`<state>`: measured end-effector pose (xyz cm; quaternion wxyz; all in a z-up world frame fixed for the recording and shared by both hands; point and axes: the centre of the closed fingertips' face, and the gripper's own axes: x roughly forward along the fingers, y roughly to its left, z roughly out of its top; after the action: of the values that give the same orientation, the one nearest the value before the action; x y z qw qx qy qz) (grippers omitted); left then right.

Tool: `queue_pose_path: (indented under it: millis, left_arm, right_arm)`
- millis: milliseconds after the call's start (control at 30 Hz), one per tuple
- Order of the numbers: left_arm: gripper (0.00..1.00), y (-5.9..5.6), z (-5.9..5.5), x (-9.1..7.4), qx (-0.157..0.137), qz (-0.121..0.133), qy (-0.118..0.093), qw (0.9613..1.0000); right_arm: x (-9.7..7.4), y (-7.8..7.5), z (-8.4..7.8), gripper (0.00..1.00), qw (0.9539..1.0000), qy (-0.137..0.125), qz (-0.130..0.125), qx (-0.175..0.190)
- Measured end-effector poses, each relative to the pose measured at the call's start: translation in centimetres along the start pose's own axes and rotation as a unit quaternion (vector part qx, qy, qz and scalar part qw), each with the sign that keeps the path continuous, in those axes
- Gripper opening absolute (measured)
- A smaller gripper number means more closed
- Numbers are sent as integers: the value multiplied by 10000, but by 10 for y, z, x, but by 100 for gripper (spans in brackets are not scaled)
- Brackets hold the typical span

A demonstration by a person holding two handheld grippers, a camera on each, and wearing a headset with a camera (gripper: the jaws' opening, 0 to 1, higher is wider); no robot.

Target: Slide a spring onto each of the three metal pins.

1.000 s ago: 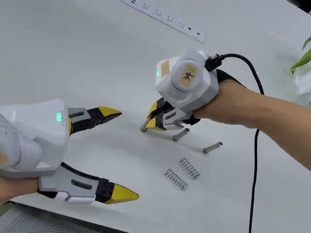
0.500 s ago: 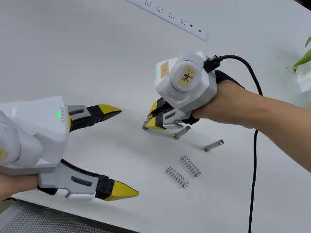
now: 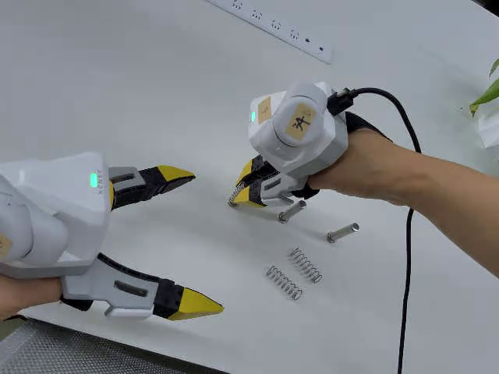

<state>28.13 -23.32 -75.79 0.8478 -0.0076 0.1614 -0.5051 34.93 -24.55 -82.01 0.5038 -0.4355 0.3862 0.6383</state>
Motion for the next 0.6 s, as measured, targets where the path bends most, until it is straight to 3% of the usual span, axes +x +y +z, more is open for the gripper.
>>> queue_pose_path:
  millis: [600]
  left_arm:
    - [91,-1,2,-2,48,1,37,10000]
  right_arm:
    - [-5,-2,4,16,9998,-138,-73,110]
